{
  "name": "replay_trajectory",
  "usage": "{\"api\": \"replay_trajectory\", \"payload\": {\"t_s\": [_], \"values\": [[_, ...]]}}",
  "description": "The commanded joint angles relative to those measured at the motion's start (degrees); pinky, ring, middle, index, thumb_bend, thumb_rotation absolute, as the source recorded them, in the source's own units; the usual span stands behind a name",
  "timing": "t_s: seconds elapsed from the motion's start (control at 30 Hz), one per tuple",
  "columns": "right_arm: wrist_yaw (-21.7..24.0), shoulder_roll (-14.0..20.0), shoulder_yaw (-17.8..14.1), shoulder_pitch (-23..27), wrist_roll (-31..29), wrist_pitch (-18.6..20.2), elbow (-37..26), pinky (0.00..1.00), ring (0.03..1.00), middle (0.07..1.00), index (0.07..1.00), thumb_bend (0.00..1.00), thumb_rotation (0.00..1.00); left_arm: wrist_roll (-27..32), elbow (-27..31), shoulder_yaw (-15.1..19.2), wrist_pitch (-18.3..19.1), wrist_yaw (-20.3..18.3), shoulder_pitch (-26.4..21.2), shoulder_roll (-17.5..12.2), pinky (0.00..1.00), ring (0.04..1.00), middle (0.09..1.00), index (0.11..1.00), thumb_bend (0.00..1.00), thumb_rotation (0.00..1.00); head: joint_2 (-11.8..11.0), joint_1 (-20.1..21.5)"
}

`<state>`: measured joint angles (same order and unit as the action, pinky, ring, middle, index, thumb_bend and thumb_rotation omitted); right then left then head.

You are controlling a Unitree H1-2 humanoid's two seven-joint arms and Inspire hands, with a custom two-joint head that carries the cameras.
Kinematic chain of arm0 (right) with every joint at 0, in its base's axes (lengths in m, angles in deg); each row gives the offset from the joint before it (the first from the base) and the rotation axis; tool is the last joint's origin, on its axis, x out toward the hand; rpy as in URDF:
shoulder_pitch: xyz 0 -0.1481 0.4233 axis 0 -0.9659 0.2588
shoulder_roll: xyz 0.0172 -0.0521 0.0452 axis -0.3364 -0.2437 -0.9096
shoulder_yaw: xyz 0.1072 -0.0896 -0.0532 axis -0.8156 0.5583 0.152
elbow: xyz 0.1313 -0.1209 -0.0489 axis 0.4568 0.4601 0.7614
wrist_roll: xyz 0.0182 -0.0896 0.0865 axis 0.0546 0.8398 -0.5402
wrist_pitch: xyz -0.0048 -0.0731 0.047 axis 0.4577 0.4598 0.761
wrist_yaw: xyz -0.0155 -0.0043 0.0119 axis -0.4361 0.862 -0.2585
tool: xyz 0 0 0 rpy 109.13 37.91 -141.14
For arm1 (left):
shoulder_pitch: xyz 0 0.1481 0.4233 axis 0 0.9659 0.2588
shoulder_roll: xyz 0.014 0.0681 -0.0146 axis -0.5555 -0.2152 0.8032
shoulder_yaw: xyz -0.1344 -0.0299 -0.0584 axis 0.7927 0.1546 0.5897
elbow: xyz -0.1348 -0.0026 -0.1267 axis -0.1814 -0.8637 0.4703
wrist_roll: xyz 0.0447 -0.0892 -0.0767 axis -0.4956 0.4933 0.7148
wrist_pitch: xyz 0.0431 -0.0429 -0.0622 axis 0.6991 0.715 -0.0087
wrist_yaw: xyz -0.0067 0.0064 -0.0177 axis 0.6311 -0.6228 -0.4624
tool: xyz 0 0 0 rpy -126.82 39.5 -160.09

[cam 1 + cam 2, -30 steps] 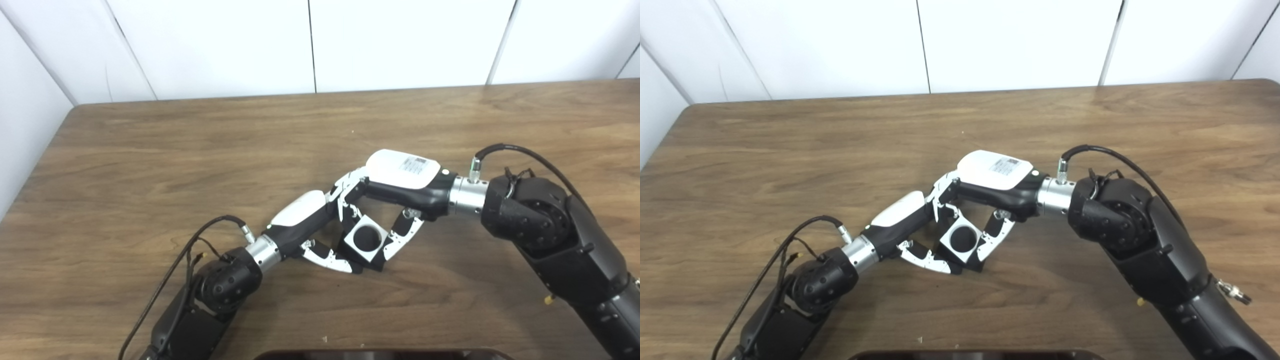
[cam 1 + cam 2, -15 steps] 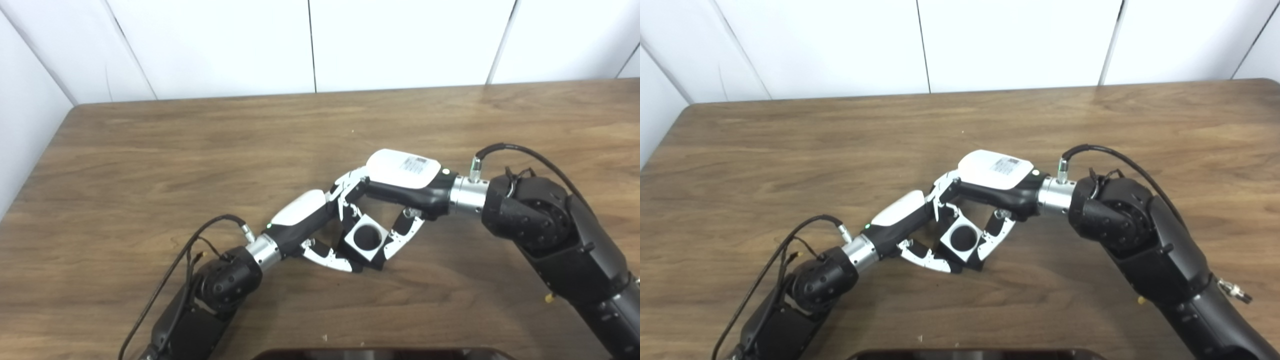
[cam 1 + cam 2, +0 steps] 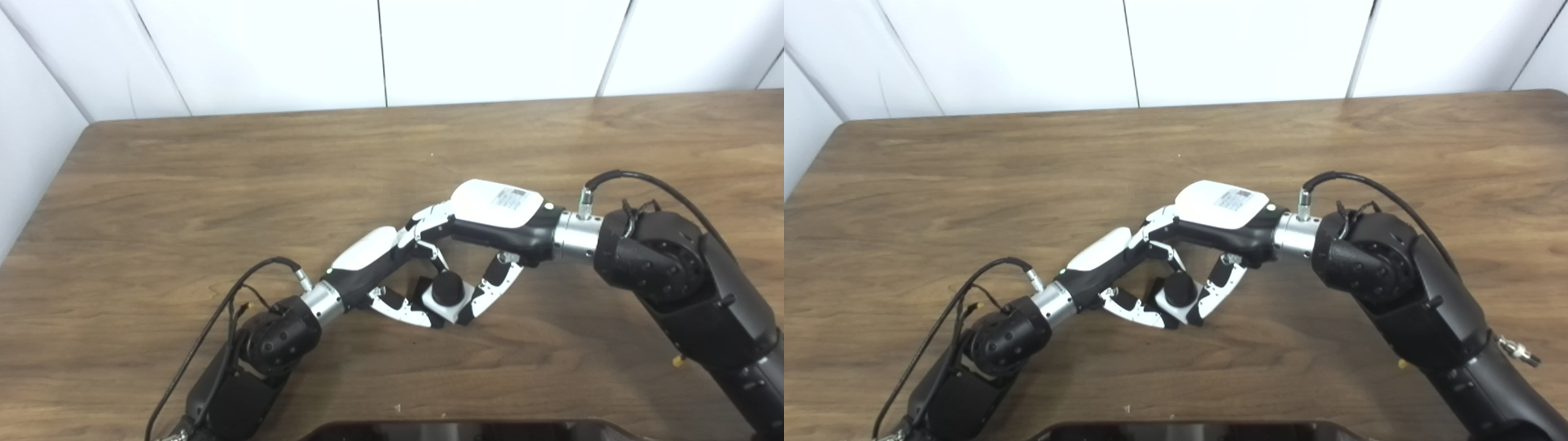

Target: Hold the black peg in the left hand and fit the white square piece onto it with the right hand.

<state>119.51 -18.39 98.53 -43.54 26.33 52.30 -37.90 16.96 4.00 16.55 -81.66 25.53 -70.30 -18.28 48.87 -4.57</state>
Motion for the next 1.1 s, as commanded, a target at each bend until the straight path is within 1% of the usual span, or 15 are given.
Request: {"api": "replay_trajectory", "payload": {"t_s": [0.0,0.17,0.43,0.53,0.6,0.73,0.8,0.9,1.07], "values": [[2.3,1.3,0.5,1.1,3.8,3.2,0.3,0.80,0.870,0.876,0.803,0.81,0.23,-1.9,0.3,-1.0,0.8,-1.7,0.4,-0.8,1.00,1.000,1.000,0.488,0.52,0.08,0.0,-0.1],[1.7,1.3,0.4,1.1,3.5,2.8,0.5,0.78,0.861,0.871,0.804,0.82,0.22,-1.7,0.5,-1.0,0.9,-1.8,0.3,-0.8,1.00,1.000,1.000,0.488,0.52,0.08,0.1,-0.1],[1.1,1.3,-0.1,0.9,2.9,2.8,0.7,0.77,0.853,0.867,0.799,0.82,0.22,-2.1,0.4,-1.1,0.8,-1.6,0.4,-0.8,1.00,1.000,0.999,0.488,0.52,0.08,0.0,0.0],[0.6,1.2,-0.7,1.1,2.5,2.8,1.0,0.75,0.847,0.863,0.787,0.83,0.21,-2.2,0.2,-1.1,0.7,-1.6,0.4,-0.9,1.00,1.000,0.978,0.488,0.52,0.08,-0.4,0.1],[0.4,1.3,-1.7,1.5,1.5,3.3,0.9,0.75,0.854,0.865,0.785,0.81,0.21,-2.0,0.2,-1.0,0.7,-1.6,0.4,-0.9,1.00,1.000,0.990,0.488,0.52,0.08,-0.4,0.3],[0.2,1.8,-3.0,2.8,0.7,3.1,0.9,0.75,0.858,0.867,0.774,0.77,0.23,-1.8,-0.3,-0.9,0.3,-1.4,0.4,-0.9,1.00,1.000,1.000,0.488,0.52,0.08,-0.5,0.8],[0.2,2.2,-3.8,3.6,0.1,3.3,1.1,0.75,0.860,0.869,0.767,0.77,0.22,-1.8,-0.5,-0.9,0.1,-1.4,0.4,-0.9,1.00,1.000,1.000,0.488,0.52,0.08,-0.6,1.1],[-0.2,2.7,-5.6,4.4,-0.4,3.4,1.1,0.72,0.853,0.862,0.748,0.77,0.22,-1.8,-0.7,-0.8,0.2,-1.4,0.5,-0.9,1.00,1.000,1.000,0.488,0.52,0.08,-0.9,1.4],[-2.4,2.7,-9.8,5.1,-2.4,4.0,1.5,0.68,0.833,0.852,0.733,0.77,0.20,-1.8,-1.1,-0.8,0.1,-1.3,0.6,-1.0,1.00,1.000,1.000,0.489,0.52,0.08,-1.5,1.6]]}}
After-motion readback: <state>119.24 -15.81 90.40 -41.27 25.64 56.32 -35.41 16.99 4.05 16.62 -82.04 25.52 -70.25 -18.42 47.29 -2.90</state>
